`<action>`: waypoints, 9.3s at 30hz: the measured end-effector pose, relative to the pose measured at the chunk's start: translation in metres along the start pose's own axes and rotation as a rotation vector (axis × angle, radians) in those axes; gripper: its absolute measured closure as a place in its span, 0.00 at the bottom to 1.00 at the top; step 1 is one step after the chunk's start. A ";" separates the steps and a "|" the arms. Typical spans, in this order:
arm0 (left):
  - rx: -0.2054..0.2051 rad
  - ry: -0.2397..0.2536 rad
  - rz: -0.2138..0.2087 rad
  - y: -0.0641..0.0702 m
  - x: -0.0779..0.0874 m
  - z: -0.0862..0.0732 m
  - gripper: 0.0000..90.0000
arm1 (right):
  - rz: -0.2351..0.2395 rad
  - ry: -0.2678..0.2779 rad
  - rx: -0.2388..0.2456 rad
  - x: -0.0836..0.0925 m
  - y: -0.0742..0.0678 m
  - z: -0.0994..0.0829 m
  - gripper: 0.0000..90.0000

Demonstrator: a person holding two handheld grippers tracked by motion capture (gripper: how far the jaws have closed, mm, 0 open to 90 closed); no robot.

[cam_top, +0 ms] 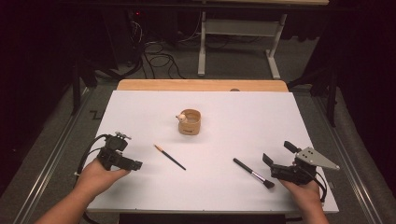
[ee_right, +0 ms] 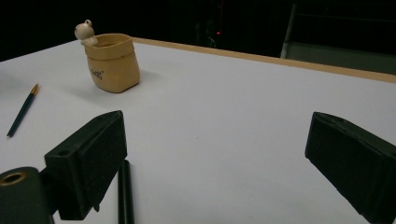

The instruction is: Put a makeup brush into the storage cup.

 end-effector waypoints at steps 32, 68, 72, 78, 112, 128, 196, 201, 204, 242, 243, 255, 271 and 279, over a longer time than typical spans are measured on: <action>0.127 -0.177 -0.004 0.004 -0.012 0.000 0.17 | 0.008 0.000 -0.007 0.000 -0.001 0.000 0.08; 0.091 -0.143 -0.049 0.051 -0.054 0.044 0.20 | 0.008 0.006 -0.005 0.001 0.000 0.001 0.08; 0.082 -0.124 -0.045 0.056 -0.058 0.052 0.21 | 0.008 0.005 -0.006 0.001 0.000 0.001 0.09; 0.076 -0.129 -0.035 0.058 -0.064 0.055 0.22 | 0.009 0.000 -0.008 0.001 -0.001 0.000 0.09; 0.124 -0.126 0.019 0.055 -0.084 0.071 0.24 | 0.007 0.003 -0.010 0.001 0.002 0.000 0.09; 0.116 -0.143 0.026 0.062 -0.089 0.071 0.31 | 0.007 0.004 -0.013 0.001 0.002 0.000 0.09; 0.003 -0.177 0.055 0.047 -0.075 0.057 0.92 | 0.009 0.003 -0.005 0.000 0.001 0.000 0.09; -0.004 -0.125 0.012 0.045 -0.073 0.054 0.92 | 0.007 0.007 -0.007 0.001 0.002 0.000 0.09; -0.013 -0.104 -0.002 0.043 -0.071 0.052 0.92 | 0.005 0.003 -0.011 0.001 0.002 -0.001 0.09; -0.043 0.427 -0.009 0.028 -0.029 0.059 0.92 | 0.011 0.003 0.000 -0.001 -0.001 -0.003 0.09; -0.048 0.445 -0.006 0.028 -0.028 0.059 0.92 | 0.010 0.001 0.000 -0.001 -0.001 -0.003 0.09; -0.081 0.591 0.018 0.024 -0.038 0.058 0.92 | 0.020 0.011 0.011 -0.002 -0.006 -0.003 0.09; -0.108 0.793 -0.044 0.029 -0.013 0.071 0.92 | 0.020 0.003 0.021 -0.003 -0.007 -0.005 0.09; -0.150 0.851 -0.067 0.039 -0.014 0.076 0.92 | 0.021 0.011 0.025 -0.003 -0.008 -0.005 0.09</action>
Point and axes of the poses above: each handheld gripper's, and its own axes: x roughly backward along the jaws, z roughly out of its top, y roughly to its right, the point moved 9 cm from there along -x, roughly forward along the jaws, and after that the axes turned 12 degrees about -z, right-handed, at the moved point
